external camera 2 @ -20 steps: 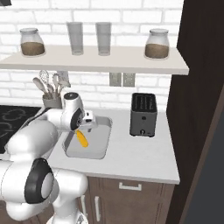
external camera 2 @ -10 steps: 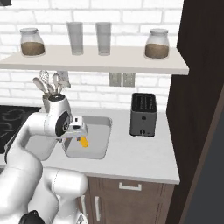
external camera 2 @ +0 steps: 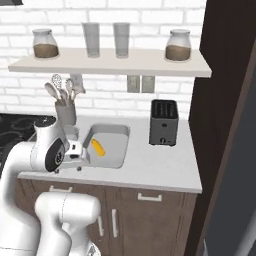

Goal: Place one corn and one steak in each tupperware on the nearby counter, to pack two identical lunches.

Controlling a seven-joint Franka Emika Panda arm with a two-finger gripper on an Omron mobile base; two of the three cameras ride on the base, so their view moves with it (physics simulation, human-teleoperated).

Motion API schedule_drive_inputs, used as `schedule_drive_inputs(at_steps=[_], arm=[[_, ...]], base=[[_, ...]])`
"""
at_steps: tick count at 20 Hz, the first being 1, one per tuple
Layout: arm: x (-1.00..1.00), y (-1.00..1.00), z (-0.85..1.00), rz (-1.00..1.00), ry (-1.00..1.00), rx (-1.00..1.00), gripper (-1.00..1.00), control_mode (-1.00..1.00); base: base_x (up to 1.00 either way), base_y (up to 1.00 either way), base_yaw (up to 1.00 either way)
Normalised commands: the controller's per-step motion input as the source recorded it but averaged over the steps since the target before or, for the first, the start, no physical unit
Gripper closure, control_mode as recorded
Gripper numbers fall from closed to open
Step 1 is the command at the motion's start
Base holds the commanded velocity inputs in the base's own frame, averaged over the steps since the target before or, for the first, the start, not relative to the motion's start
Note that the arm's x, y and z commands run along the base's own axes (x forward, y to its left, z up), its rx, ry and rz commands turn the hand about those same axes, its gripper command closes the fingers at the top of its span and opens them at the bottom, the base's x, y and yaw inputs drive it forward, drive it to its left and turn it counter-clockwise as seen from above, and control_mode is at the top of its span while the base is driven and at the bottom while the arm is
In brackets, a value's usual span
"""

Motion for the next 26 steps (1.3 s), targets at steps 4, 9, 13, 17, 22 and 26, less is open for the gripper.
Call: schedule_drive_inputs(at_steps=[4, 9, 13, 17, 22, 26], arm=[[0.00, 0.00, 0.00, 0.00, 0.00, 0.00, -1.00, 1.00], [0.00, 0.00, 0.00, 0.00, 0.00, 0.00, -1.00, 1.00], [0.00, 0.00, 0.00, 0.00, 0.00, 0.00, -1.00, 1.00], [0.00, 0.00, 0.00, 0.00, 0.00, 0.00, -1.00, 1.00], [0.00, 0.00, 0.00, 0.00, 0.00, 0.00, -1.00, 1.00], [0.00, 0.00, 0.00, 0.00, 0.00, 0.00, -1.00, 1.00]], base=[[-1.00, -0.09, 0.00], [-1.00, -0.76, -0.09], [-1.00, -0.99, -0.18], [-0.51, -1.00, -0.26], [-0.08, -1.00, -0.21], [0.47, -0.93, -0.14]])
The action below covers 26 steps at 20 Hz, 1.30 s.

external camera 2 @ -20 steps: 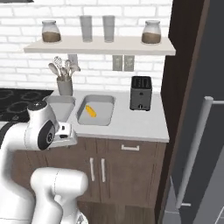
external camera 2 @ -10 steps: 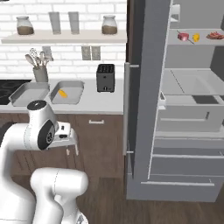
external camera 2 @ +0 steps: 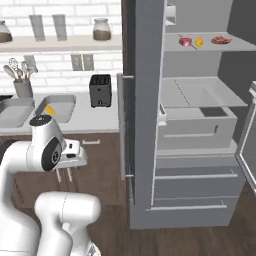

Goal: Place one corn and one steak in each tupperware on the nearby counter, to pack two identical lunches.

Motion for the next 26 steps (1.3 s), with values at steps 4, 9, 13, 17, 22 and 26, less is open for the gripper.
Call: schedule_drive_inputs(at_steps=[4, 9, 13, 17, 22, 26], arm=[[0.00, 0.00, 0.00, 0.00, 0.00, 0.00, -1.00, 1.00], [0.00, 0.00, 0.00, 0.00, 0.00, 0.00, -1.00, 1.00], [0.00, 0.00, 0.00, 0.00, 0.00, 0.00, -1.00, 1.00], [0.00, 0.00, 0.00, 0.00, 0.00, 0.00, -1.00, 1.00], [0.00, 0.00, 0.00, 0.00, 0.00, 0.00, -1.00, 1.00], [0.00, 0.00, 0.00, 0.00, 0.00, 0.00, -1.00, 1.00]], base=[[0.90, -0.19, 0.05], [-0.83, -0.72, -0.07], [-0.58, -0.87, -0.26], [0.32, -1.00, -0.21], [-0.52, -1.00, -0.13], [-0.16, -1.00, -0.34]])
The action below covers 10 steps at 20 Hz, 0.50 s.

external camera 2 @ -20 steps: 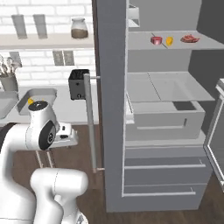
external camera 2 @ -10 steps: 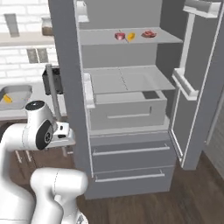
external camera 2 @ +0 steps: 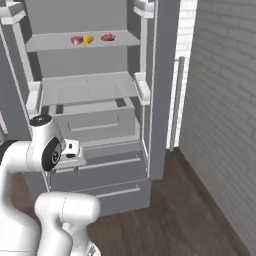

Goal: Place one corn and one steak in each tupperware on the nearby counter, to pack two identical lunches.

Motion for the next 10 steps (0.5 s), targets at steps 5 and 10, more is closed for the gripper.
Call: schedule_drive_inputs(at_steps=[5, 10], arm=[[0.00, 0.00, 0.00, 0.00, 0.00, 0.00, -1.00, 1.00], [0.00, 0.00, 0.00, 0.00, 0.00, 0.00, -1.00, 1.00]], base=[[1.00, -0.35, 0.04], [0.98, -0.02, 0.21]])
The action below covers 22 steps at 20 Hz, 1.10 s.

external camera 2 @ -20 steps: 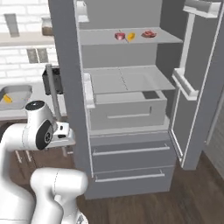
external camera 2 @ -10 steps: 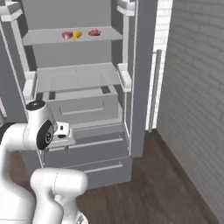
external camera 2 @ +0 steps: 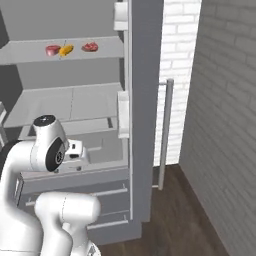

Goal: Place one corn and one steak in each tupperware on the nearby counter, to pack two identical lunches.

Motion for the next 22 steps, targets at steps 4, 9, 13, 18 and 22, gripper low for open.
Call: schedule_drive_inputs(at_steps=[4, 9, 13, 18, 22], arm=[[0.00, 0.00, 0.00, 0.00, 0.00, 0.00, -1.00, 1.00], [0.00, 0.00, 0.00, 0.00, 0.00, 0.00, -1.00, 1.00], [0.00, 0.00, 0.00, 0.00, 0.00, 0.00, -1.00, 1.00], [0.00, 0.00, 0.00, 0.00, 0.00, 0.00, -1.00, 1.00], [0.16, -0.02, 0.71, 0.00, -0.09, 0.00, -1.00, -1.00]], base=[[0.69, 0.15, 0.30], [0.27, 0.06, 0.20], [0.49, 0.00, 0.00], [0.45, 0.00, 0.03], [0.04, 0.00, 0.01]])
